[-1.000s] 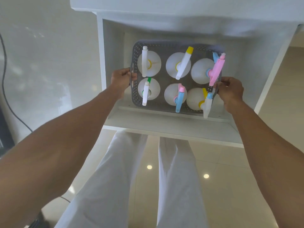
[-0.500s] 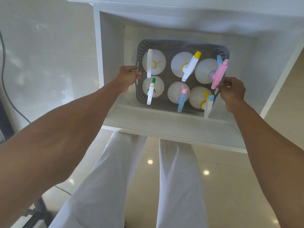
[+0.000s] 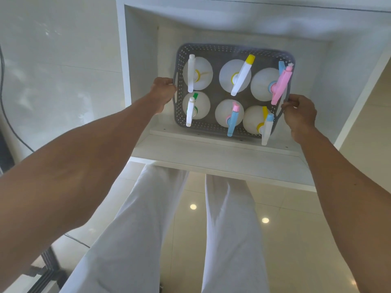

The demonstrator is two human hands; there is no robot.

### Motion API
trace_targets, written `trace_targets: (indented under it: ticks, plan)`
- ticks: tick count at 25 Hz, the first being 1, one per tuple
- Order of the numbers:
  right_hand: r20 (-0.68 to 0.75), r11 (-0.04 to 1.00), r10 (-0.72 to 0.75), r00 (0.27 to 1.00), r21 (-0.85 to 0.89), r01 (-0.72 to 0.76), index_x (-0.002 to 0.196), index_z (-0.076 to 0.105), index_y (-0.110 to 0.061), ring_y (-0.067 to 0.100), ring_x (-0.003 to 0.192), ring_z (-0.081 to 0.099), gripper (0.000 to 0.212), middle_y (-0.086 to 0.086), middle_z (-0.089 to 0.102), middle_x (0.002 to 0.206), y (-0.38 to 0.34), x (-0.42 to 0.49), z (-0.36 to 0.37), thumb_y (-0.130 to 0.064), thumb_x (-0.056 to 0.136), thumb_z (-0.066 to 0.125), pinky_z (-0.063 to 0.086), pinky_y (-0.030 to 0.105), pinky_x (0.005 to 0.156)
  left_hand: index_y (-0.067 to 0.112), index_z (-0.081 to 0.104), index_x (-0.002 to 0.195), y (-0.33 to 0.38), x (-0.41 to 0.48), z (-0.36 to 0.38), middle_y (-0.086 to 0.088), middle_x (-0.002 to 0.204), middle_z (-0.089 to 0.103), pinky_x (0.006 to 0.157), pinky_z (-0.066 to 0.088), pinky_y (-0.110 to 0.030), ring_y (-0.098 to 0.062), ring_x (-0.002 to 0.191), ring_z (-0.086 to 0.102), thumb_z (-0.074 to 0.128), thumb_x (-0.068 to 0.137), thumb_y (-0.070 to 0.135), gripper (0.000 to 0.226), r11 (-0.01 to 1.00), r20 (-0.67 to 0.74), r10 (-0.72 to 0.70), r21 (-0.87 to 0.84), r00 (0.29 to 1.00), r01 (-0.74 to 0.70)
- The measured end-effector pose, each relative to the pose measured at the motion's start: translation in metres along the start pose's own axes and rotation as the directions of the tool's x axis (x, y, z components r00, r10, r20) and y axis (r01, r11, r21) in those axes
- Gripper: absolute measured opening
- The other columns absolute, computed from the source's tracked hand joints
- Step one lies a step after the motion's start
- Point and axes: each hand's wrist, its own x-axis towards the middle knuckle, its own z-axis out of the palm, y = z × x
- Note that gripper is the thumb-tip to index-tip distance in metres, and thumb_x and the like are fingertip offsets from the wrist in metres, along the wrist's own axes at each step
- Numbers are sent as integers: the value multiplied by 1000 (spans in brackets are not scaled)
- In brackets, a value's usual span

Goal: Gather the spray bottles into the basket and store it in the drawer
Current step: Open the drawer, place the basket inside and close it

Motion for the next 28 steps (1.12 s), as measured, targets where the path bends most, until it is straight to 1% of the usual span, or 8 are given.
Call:
trace_targets:
  ticks: [2, 4, 6, 9, 12, 16, 19, 28]
  plan:
    - [-9, 1000, 1, 1000, 3, -1, 132, 64, -11, 24, 127, 59, 35, 8, 65, 136, 0, -22, -8, -10, 101, 48, 42, 27, 106, 11, 57, 135, -3, -18, -4, -8, 137, 58, 100, 45, -28, -22, 115, 57, 54, 95, 9, 41, 986, -85, 77, 156, 993, -63]
    - [-17, 992, -120, 993, -44, 119, 137, 60, -3, 30, 130, 58, 38, 15, 63, 139, 3, -61, -16, -4, 100, 50, 39, 29, 111, 2, 51, 141, -16, -52, -9, -16, 145, 53, 112, 39, -34, -30, 129, 53, 52, 97, 9, 45, 900, -149, 332, 345, 931, -266]
    - [11, 958, -275, 961, -80, 275, 140, 54, 3, 34, 136, 53, 42, 21, 58, 144, 10, -111, -25, 1, 99, 52, 34, 35, 117, -6, 51, 138, -35, -98, -16, -24, 142, 53, 116, 34, -41, -37, 133, 50, 54, 95, 1, 43, 749, -82, 569, 464, 818, -474]
    - [121, 883, -435, 892, -138, 449, 148, 46, 3, 34, 150, 39, 52, 21, 44, 157, 31, -184, -27, 2, 98, 56, 26, 37, 124, -7, 49, 139, -68, -162, -22, -26, 144, 49, 114, 39, -46, -40, 135, 48, 56, 94, -2, 46, 557, 111, 683, 560, 722, -614]
    - [245, 704, -572, 783, -343, 622, 154, 39, 1, 37, 155, 29, 63, 20, 34, 164, 57, -233, -22, -4, 95, 62, 32, 51, 124, 1, 42, 147, -98, -213, -17, -18, 156, 37, 117, 37, -46, -34, 144, 38, 57, 97, 9, 53, 419, 343, 626, 609, 700, -673]
    - [442, 594, -451, 775, -499, 631, 164, 14, -14, 34, 160, 3, 78, 6, 1, 171, 85, -257, -15, -26, 100, 57, 22, 60, 126, 14, 6, 159, -136, -238, 5, -5, 168, -5, 127, 11, -40, -22, 156, -1, 43, 103, 25, 68, 244, 551, 381, 714, 742, -656]
    - [448, 557, -408, 795, -568, 606, 164, 14, -14, 37, 159, 3, 82, 11, 4, 172, 93, -260, -8, -36, 99, 59, 14, 62, 125, 14, -8, 158, -149, -241, 18, -6, 165, -23, 126, 6, -49, -26, 154, -16, 47, 101, 34, 81, 117, 536, 309, 798, 785, -591]
    - [519, 555, -324, 791, -573, 603, 161, -17, -21, 34, 154, -29, 99, 5, -32, 166, 90, -246, -6, -21, 94, 55, 1, 62, 128, 5, -14, 155, -138, -250, 42, -20, 159, -32, 125, 7, -54, -37, 151, -22, 50, 96, 53, 99, 120, 437, 248, 872, 865, -475]
